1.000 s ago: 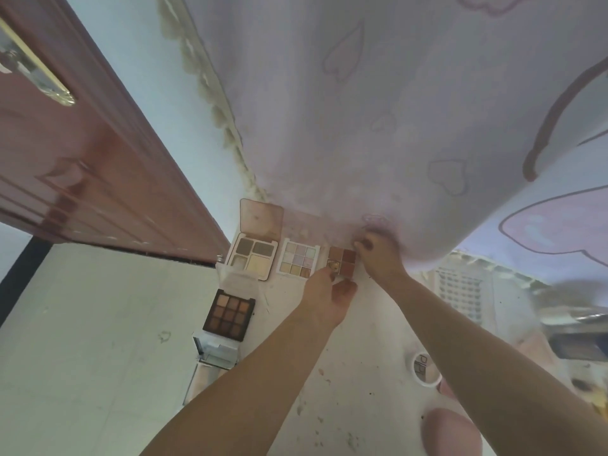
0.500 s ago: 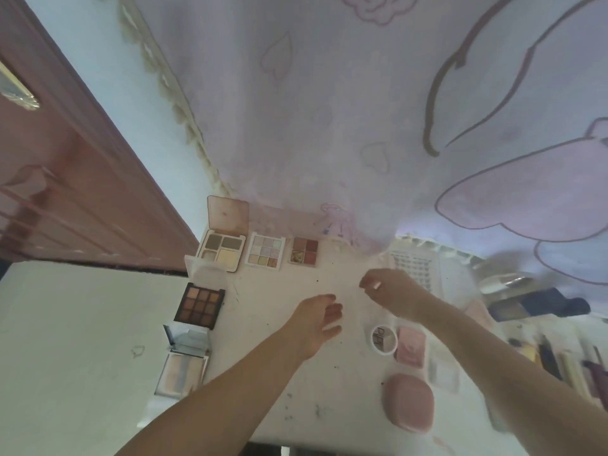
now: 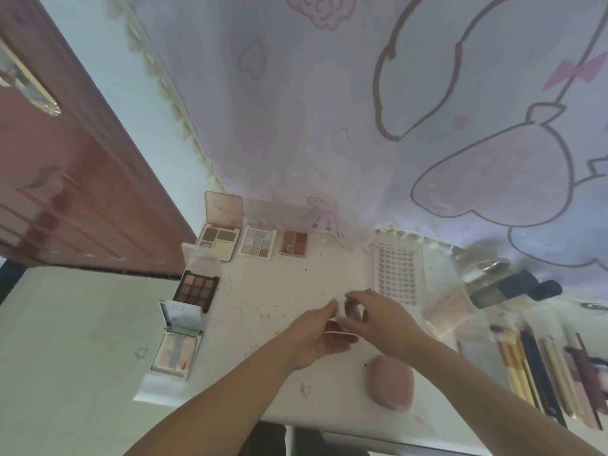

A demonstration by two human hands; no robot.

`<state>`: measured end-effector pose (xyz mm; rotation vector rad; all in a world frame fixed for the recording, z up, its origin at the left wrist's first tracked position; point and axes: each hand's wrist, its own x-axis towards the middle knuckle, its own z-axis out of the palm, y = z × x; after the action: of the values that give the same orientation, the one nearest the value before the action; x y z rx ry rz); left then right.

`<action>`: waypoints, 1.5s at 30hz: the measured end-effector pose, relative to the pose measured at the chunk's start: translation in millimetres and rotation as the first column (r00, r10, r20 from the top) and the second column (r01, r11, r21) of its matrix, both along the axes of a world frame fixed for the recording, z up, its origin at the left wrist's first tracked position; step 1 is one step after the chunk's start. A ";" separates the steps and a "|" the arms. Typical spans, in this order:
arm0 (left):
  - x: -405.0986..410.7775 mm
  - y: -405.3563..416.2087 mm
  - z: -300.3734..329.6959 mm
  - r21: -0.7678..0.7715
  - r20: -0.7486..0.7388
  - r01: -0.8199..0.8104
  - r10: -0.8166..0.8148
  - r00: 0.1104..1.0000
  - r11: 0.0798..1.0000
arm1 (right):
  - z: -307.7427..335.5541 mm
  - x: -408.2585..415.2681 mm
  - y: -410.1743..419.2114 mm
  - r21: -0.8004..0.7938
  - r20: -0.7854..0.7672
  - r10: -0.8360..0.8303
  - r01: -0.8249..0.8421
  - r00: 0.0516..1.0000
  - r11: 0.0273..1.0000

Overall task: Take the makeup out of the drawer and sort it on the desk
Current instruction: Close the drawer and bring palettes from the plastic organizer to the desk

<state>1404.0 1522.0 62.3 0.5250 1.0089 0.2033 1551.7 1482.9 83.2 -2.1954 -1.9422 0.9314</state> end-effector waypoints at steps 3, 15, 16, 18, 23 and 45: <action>-10.5 0.8 13.2 0.012 0.094 -0.036 0.035 0.995 0.999 | 19.2 -1.4 3.6 0.072 -0.098 0.061 -0.054 0.993 0.996; -26.3 24.7 42.3 -0.062 0.151 0.111 -0.100 0.984 0.992 | 42.3 -9.0 20.4 0.190 -0.299 0.283 -0.233 0.911 0.954; -27.6 29.3 40.7 -0.086 0.172 0.138 -0.122 0.978 0.987 | 44.0 -7.7 22.4 0.193 -0.322 0.268 -0.214 0.908 0.958; -31.5 37.7 35.4 -0.140 0.169 0.143 -0.119 0.978 0.980 | 47.3 -1.5 25.6 0.205 -0.344 0.216 -0.151 0.914 0.967; -38.3 51.2 24.4 -0.128 0.200 -0.081 0.106 0.974 0.988 | 40.4 22.6 37.9 0.086 -0.441 -0.139 0.196 0.887 0.977; 35.7 142.6 -40.7 0.419 -0.868 0.891 0.210 0.449 -0.176 | -51.7 19.3 123.9 0.031 0.277 -0.258 0.260 0.926 0.965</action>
<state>1439.8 1664.7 21.6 2.6762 1.2601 -0.0222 1571.0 1606.8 31.5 -2.6265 -1.6817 0.6179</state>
